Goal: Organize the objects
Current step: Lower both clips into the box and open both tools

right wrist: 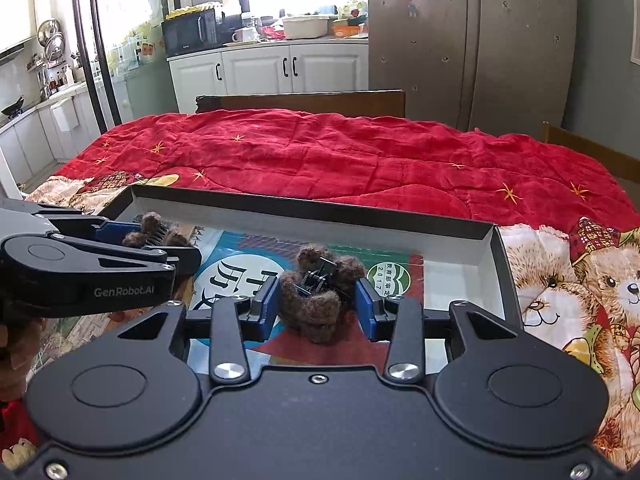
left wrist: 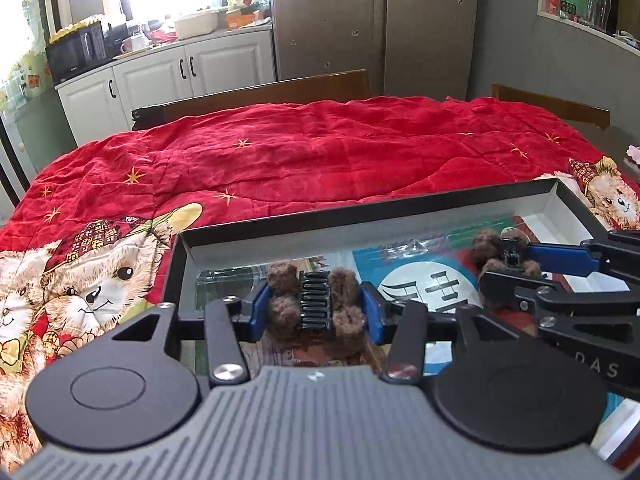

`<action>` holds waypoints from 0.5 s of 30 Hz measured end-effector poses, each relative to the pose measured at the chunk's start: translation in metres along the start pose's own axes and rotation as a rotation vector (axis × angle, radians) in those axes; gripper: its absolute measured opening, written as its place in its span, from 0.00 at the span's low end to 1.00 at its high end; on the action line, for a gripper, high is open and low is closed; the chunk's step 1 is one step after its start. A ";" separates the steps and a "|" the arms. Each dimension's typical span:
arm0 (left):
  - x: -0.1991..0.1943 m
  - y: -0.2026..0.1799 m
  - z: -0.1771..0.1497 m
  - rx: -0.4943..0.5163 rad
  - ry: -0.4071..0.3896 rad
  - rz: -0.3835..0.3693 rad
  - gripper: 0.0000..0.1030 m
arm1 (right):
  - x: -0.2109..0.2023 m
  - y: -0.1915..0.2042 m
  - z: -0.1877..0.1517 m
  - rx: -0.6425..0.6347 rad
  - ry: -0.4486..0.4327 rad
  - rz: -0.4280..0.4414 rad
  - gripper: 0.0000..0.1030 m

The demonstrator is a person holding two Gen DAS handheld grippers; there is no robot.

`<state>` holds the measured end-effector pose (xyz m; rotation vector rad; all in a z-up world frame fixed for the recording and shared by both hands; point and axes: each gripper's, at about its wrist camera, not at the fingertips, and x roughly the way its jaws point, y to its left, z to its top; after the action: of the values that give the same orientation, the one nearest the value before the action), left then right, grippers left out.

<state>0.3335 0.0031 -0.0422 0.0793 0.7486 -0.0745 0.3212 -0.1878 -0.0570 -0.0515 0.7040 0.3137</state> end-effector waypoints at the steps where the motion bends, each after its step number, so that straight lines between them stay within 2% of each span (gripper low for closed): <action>1: 0.000 0.000 0.000 0.000 0.000 0.003 0.63 | 0.000 0.000 0.000 -0.001 0.000 -0.001 0.39; 8: -0.004 0.004 0.001 -0.024 0.000 -0.003 0.75 | -0.001 0.000 0.001 -0.005 -0.007 -0.005 0.45; 11: -0.008 0.005 0.001 -0.029 -0.004 -0.006 0.79 | -0.004 0.000 0.002 -0.014 -0.018 -0.007 0.52; 13: -0.012 0.005 0.001 -0.029 -0.010 -0.008 0.82 | -0.009 0.002 0.002 -0.022 -0.034 -0.012 0.61; 15: -0.017 0.004 0.001 -0.024 -0.018 -0.003 0.83 | -0.013 0.002 0.003 -0.025 -0.050 -0.011 0.65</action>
<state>0.3224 0.0079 -0.0299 0.0545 0.7312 -0.0689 0.3130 -0.1889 -0.0463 -0.0712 0.6497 0.3120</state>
